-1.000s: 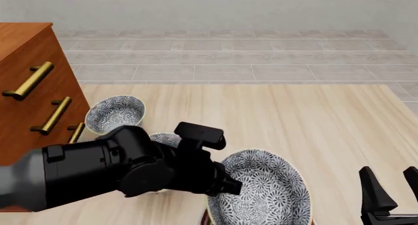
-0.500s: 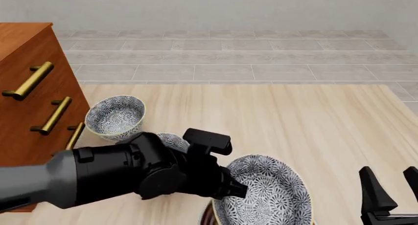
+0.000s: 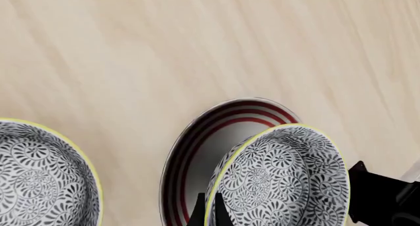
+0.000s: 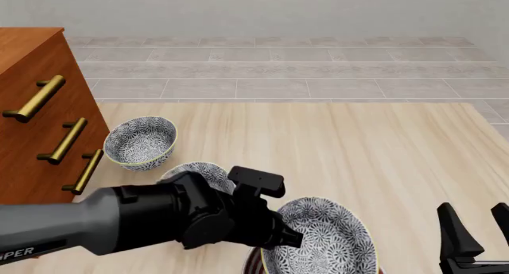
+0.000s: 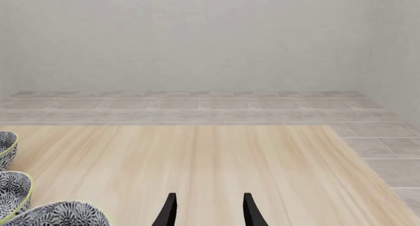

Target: Put the bowl at the front on the plate.

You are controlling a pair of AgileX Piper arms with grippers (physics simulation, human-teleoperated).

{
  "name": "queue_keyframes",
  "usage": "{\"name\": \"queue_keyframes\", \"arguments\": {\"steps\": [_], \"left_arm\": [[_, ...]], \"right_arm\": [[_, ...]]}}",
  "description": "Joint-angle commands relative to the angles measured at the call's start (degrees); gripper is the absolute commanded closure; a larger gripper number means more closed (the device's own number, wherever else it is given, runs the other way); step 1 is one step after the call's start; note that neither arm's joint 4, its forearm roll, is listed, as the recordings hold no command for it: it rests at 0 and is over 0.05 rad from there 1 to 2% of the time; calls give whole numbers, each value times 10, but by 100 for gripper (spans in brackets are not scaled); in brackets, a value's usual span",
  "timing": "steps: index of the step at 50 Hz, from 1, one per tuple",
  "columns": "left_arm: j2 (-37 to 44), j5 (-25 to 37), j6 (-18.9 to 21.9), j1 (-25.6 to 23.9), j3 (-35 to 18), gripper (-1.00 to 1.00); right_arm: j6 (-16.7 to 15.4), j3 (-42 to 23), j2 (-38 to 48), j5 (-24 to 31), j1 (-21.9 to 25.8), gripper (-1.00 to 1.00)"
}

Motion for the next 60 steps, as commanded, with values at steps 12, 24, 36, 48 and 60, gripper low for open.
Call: {"name": "queue_keyframes", "arguments": {"steps": [12, 24, 36, 48, 60], "left_arm": [[25, -24, -5, -5, 6, 100], [38, -36, -5, -7, 10, 100], [39, -38, 1, -4, 14, 100], [36, -29, 0, -12, 10, -100], [29, -19, 9, -7, 6, -100]], "right_arm": [[0, 1, -1, 1, 0, -100], [0, 1, -1, 0, 0, -100], [0, 1, -1, 1, 0, -100], [0, 1, -1, 1, 0, -100], [0, 1, -1, 1, 0, -100]]}}
